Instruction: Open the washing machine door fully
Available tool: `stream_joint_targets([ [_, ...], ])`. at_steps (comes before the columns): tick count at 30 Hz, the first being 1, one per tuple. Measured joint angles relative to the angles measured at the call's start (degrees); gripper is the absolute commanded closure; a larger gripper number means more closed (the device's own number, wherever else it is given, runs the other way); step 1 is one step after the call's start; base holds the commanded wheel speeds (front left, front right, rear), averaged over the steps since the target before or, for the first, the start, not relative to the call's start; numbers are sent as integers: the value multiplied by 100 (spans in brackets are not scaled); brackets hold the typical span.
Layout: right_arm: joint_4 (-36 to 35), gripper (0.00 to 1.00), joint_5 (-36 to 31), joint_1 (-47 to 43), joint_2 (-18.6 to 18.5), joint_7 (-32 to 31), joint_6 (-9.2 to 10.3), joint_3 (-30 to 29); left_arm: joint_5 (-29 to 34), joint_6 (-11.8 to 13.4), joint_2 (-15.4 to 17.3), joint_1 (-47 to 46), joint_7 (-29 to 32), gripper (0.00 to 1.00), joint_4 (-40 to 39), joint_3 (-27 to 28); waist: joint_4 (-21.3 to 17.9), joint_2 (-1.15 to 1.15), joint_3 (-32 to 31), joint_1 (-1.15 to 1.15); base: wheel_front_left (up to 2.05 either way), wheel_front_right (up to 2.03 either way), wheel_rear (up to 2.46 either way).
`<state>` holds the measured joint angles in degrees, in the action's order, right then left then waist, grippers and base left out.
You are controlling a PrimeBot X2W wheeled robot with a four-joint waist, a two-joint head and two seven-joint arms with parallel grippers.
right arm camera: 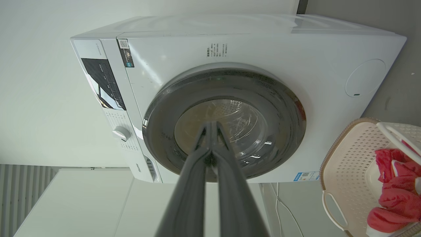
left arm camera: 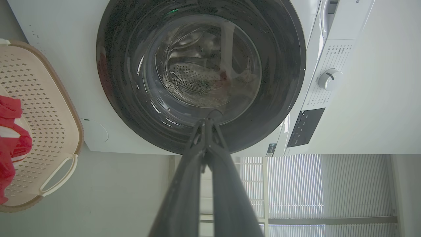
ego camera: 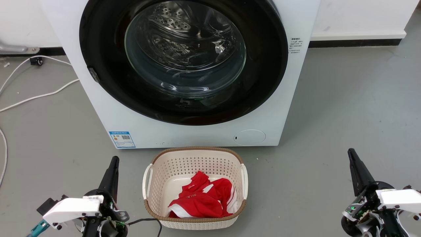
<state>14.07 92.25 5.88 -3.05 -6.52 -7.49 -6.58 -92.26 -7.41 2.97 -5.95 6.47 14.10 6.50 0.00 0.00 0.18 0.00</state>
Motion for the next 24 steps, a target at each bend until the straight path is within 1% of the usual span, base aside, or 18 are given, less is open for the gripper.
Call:
stream_joint_targets([
  [15, 0, 100, -1, 0, 0, 0, 0, 0, 0, 0, -1, -1, 1, 100, 0, 1, 0, 0, 0, 0, 0, 0, 0],
  [16, 0, 0, -2, 0, 0, 0, 0, 0, 0, 0, -1, -1, 1, 0, 0, 1, 0, 0, 0, 0, 0, 0, 0],
  [20, 110, 0, -2, -144, 8, 27, 0, 12, -10, 5, -20, 131, -13, 0, 124, -43, 0, 0, 0, 0, 0, 0, 0],
  [24, 26, 0, -13, -176, 12, 144, 0, 18, 12, 8, -21, 138, -133, 0, 74, -160, -2, 0, 2, 0, 0, 0, 0],
])
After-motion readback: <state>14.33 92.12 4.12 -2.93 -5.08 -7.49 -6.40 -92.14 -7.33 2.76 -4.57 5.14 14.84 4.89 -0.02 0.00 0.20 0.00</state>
